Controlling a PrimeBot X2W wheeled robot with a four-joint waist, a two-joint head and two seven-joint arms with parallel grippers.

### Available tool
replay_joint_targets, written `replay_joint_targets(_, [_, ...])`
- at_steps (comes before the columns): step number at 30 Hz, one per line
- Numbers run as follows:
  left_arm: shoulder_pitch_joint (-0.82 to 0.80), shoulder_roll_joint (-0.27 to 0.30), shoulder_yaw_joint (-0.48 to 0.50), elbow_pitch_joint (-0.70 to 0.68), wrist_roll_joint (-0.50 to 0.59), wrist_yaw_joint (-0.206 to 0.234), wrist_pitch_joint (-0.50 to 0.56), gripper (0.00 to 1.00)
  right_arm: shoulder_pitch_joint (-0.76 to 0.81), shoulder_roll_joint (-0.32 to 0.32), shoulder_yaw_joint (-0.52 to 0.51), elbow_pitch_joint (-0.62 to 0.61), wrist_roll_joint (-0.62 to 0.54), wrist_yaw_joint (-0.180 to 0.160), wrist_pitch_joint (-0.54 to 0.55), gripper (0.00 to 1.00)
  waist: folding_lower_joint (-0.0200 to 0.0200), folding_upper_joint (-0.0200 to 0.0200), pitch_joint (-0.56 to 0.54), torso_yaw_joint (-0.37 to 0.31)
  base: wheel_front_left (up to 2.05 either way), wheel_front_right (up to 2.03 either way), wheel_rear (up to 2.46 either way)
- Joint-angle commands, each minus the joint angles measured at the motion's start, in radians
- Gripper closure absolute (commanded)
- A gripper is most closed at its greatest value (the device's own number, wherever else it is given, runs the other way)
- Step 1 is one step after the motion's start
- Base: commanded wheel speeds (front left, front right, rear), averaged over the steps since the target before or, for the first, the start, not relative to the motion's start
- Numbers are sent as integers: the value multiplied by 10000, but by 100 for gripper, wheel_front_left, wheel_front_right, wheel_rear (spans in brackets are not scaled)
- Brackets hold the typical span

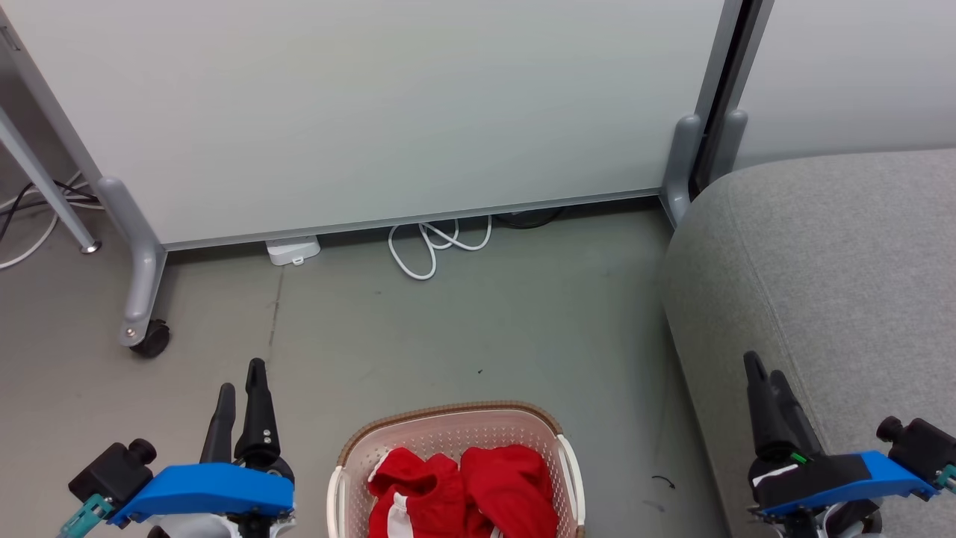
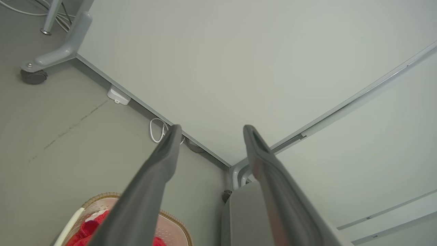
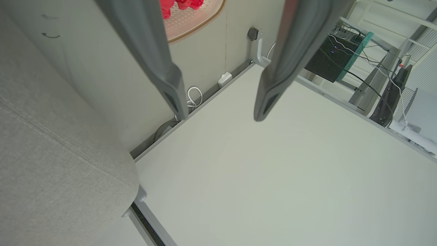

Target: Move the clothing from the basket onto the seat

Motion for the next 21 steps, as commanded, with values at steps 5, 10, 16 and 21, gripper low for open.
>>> replay_joint_targets(5, [-153, 168, -218, -185, 1432, 53, -249, 0, -263, -78, 121, -120, -1110, 25, -250, 0, 0, 0, -5, 13, 0, 0, 0])
replay_joint_targets(10, [-126, 214, -348, -238, 2260, 92, -398, 0, -295, -84, 197, -61, -1769, 24, -400, 0, 0, 0, 3, 23, 0, 0, 0])
replay_joint_targets(16, [-102, 236, -471, -162, 3032, 95, -576, 0, -330, -91, 288, 26, -2465, 25, -537, 0, 0, 0, 2, 38, 0, 0, 0])
replay_joint_targets(21, [-76, 240, -538, -80, 3577, 107, -700, 0, -350, -96, 332, 67, -3067, 26, -617, 0, 0, 0, -7, 48, 0, 0, 0])
